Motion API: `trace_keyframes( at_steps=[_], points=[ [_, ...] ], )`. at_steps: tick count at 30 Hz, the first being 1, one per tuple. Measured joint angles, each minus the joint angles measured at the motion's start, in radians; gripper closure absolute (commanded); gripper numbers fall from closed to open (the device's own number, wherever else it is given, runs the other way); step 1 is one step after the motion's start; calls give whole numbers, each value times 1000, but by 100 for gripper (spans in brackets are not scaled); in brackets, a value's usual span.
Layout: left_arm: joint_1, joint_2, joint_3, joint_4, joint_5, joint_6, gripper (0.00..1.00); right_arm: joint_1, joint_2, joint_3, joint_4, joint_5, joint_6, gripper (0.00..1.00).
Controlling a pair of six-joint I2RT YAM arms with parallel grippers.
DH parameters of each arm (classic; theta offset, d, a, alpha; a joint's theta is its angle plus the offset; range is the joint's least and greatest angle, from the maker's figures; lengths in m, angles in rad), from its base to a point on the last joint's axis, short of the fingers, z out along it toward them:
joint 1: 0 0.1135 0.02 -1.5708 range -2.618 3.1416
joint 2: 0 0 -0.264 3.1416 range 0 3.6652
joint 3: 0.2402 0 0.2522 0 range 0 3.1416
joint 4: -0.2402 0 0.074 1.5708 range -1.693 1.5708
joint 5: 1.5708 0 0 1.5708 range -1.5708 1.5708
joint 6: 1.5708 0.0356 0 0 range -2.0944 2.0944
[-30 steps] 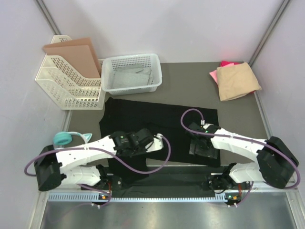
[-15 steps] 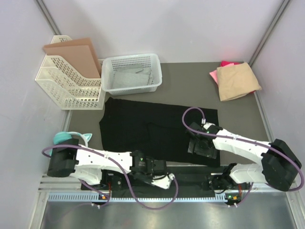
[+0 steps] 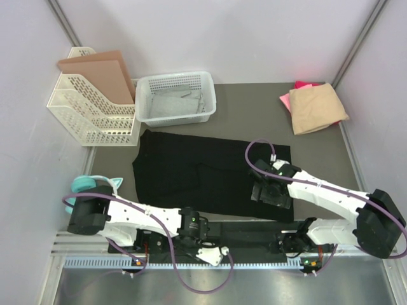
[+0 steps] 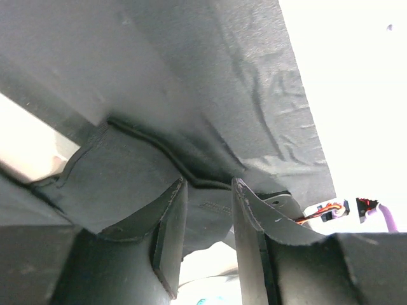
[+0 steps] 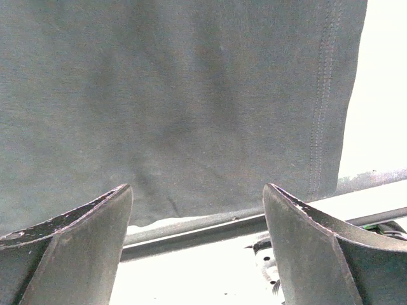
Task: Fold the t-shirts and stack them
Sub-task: Grap the side of the flattened tshirt closest away from the robot with both arms
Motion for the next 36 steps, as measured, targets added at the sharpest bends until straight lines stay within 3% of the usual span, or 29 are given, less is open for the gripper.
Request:
trace_keyframes(
  at_steps=[3, 15, 27, 36],
  points=[
    [-6, 13, 0, 2, 10, 1, 63, 0, -27, 6, -13, 8, 5, 16],
    [-16, 69, -67, 114, -75, -18, 100, -13, -84, 18, -85, 24, 3, 16],
    [-1, 19, -107, 133, -175, -20, 100, -23, -96, 22, -89, 18, -4, 17],
    [330, -87, 19, 87, -286, 116, 100, -23, -79, 21, -79, 8, -3, 21]
  ],
)
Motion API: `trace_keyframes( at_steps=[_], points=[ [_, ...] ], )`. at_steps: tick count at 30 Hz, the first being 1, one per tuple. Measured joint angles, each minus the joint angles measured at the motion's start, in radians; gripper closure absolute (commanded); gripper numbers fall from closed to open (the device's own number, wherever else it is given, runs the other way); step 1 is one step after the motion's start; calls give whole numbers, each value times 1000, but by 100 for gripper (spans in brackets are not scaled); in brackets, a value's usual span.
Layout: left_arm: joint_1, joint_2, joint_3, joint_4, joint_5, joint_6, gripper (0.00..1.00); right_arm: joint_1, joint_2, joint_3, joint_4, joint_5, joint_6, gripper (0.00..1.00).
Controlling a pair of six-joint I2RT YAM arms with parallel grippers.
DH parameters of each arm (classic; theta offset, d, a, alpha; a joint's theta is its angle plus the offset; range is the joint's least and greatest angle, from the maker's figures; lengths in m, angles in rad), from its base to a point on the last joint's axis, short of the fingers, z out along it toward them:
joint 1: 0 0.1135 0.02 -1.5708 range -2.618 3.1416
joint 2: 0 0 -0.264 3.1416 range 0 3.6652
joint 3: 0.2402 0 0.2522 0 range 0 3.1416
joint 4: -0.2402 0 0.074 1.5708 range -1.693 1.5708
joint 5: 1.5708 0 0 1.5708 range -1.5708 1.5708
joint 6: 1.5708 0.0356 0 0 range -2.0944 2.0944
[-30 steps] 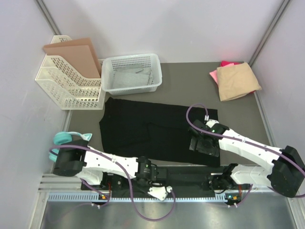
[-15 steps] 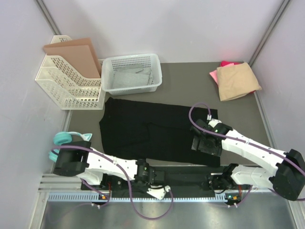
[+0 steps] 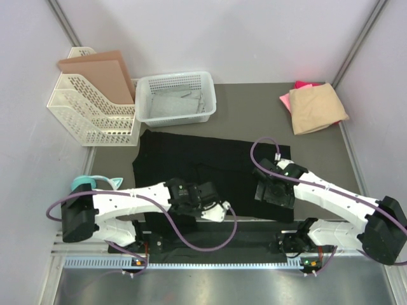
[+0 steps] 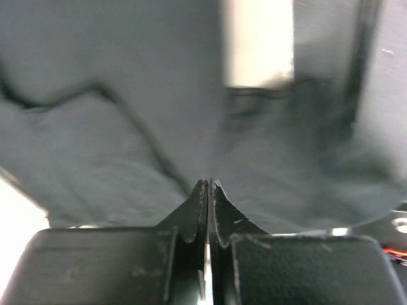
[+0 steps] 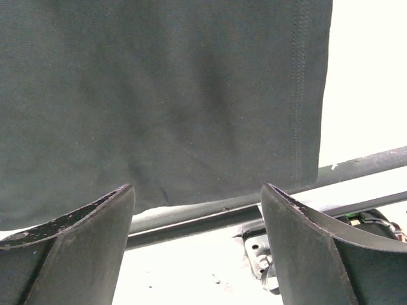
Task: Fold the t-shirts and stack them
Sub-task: Grap the side of the flattened tshirt closest away from the robot with both arms
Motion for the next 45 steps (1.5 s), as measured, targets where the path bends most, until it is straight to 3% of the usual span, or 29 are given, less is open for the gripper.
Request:
trace_keyframes(
  at_steps=[10, 12, 15, 21, 27, 38, 41, 42, 45],
  points=[
    [131, -14, 69, -18, -10, 58, 98, 12, 35, -55, 41, -45, -40, 18],
    [137, -15, 70, -47, 24, 54, 80, 24, 36, -66, 40, -63, -53, 18],
    [120, -8, 77, -108, 93, 34, 64, 29, 35, -67, 37, -78, -64, 17],
    [-40, 37, 77, -146, 175, -29, 53, 29, 38, -61, 36, -79, -74, 16],
    [-193, 137, 69, -124, 205, -89, 52, 29, 40, -23, 34, -76, -81, 15],
    [-241, 166, 39, -85, 274, -134, 55, 29, 40, -18, 33, -73, -90, 14],
    [-252, 199, 6, -56, 284, -138, 65, 28, 40, -18, 33, -73, -90, 14],
    [-253, 212, -4, -47, 288, -138, 77, 28, 39, -18, 33, -73, -90, 14],
    [-254, 226, -19, -28, 289, -142, 92, 28, 35, -18, 32, -73, -89, 14]
  ],
)
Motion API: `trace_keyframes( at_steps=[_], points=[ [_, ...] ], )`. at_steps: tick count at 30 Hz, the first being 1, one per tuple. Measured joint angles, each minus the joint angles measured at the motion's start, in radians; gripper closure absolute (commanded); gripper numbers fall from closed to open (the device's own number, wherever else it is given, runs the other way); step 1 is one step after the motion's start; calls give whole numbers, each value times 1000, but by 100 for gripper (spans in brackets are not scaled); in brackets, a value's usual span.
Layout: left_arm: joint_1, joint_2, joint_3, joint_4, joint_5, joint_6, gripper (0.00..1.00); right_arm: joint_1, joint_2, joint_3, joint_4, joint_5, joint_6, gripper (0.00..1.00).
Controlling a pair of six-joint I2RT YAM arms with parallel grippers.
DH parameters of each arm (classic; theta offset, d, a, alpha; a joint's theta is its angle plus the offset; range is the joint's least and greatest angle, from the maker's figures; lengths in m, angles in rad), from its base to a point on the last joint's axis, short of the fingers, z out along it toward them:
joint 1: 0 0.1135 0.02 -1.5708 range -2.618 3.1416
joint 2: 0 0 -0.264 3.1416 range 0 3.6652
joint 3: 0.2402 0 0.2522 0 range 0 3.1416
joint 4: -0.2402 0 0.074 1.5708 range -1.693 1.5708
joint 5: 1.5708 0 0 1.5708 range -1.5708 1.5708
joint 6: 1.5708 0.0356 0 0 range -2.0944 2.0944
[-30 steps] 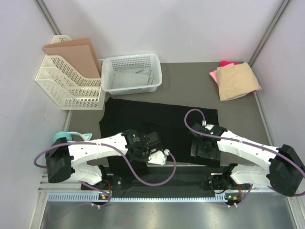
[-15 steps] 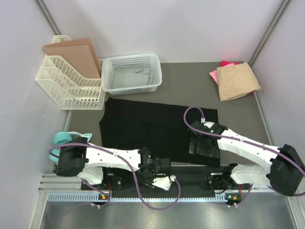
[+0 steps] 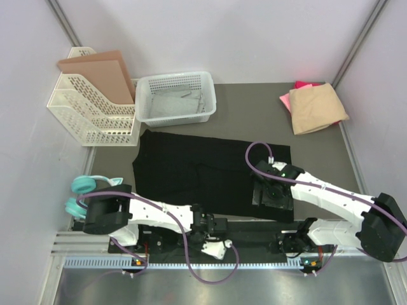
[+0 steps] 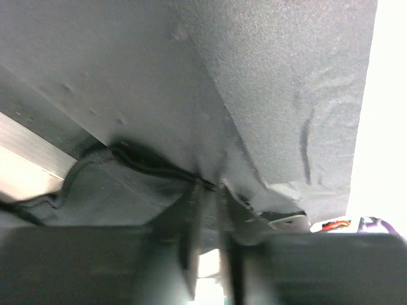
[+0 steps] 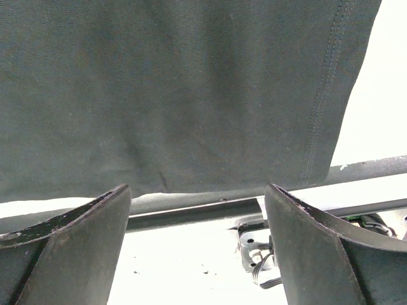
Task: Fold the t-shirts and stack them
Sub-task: Grap the side of the flattened tshirt closest away from the robot with both arms
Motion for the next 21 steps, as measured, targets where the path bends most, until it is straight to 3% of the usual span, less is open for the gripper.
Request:
trace_keyframes(
  at_steps=[1, 13, 21],
  points=[
    [0, -1, -2, 7, -1, 3, 99, 0, -2, 0, 0, 0, 0, 14],
    [10, -43, -32, 36, -47, 10, 100, -1, -15, 0, -16, 4, 11, 16],
    [277, -119, 34, 22, -161, 101, 100, -1, 10, 0, -18, 23, 12, 16]
  ],
)
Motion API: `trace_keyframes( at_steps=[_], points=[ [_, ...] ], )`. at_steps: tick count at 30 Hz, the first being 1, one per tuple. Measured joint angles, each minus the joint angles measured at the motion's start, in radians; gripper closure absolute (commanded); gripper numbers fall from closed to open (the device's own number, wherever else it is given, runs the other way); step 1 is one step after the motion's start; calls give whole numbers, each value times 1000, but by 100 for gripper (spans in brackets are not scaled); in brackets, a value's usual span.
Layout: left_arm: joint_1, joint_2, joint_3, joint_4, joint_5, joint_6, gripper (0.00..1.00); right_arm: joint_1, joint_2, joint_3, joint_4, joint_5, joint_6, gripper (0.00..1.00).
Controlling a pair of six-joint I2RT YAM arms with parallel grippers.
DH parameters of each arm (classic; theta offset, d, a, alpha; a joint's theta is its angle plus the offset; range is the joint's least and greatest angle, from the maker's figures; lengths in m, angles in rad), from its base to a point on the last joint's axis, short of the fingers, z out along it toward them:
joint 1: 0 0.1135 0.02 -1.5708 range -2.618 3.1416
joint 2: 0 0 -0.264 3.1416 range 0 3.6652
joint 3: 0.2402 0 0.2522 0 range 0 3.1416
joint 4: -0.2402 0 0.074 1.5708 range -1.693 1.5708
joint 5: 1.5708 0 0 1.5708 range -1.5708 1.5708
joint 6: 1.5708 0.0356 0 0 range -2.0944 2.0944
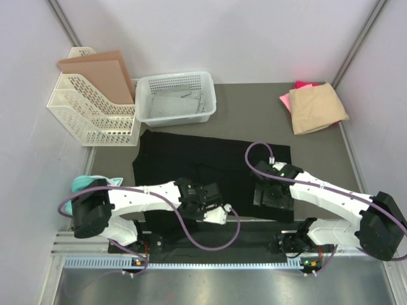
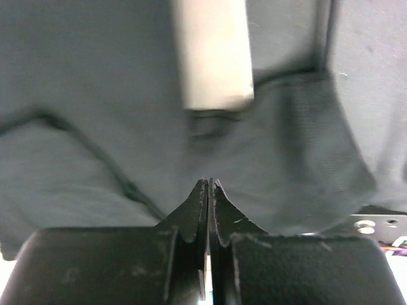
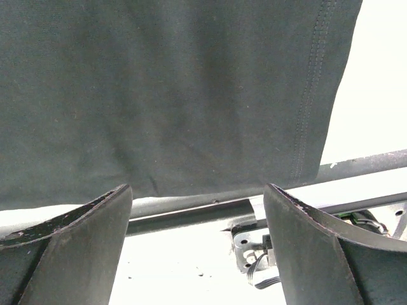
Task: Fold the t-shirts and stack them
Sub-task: Grap the side of the flattened tshirt closest away from the robot with both arms
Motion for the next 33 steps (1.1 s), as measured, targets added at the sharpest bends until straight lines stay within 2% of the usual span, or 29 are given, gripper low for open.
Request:
trace_keyframes(
  at_steps=[5, 6, 7, 8, 9, 11, 18, 30, 33],
  points=[
    [34, -23, 68, -2, -29, 39, 100, 0, 2, 0, 0, 5, 0, 14],
    [37, -23, 73, -7, -24, 42, 94, 0, 2, 0, -1, 5, 0, 14],
    [41, -22, 78, -20, -11, 43, 78, 0, 2, 0, -1, 5, 0, 14],
    [41, -22, 79, -32, -2, 43, 70, 0, 0, 0, -1, 4, 0, 13],
    [38, -20, 80, -49, 16, 35, 64, 0, -3, -1, -2, 4, 0, 13],
    [11, -13, 76, -73, 38, 24, 60, 0, -13, -1, -5, 5, 0, 13],
    [-169, 17, -6, -72, 91, -33, 59, 0, -24, -1, -12, 7, -1, 12],
    [-182, 111, -45, 2, 121, -43, 58, 0, -40, 0, -27, 7, 0, 12],
    [-182, 112, -46, 2, 124, -43, 62, 0, -42, 0, -27, 7, 0, 12]
  ],
)
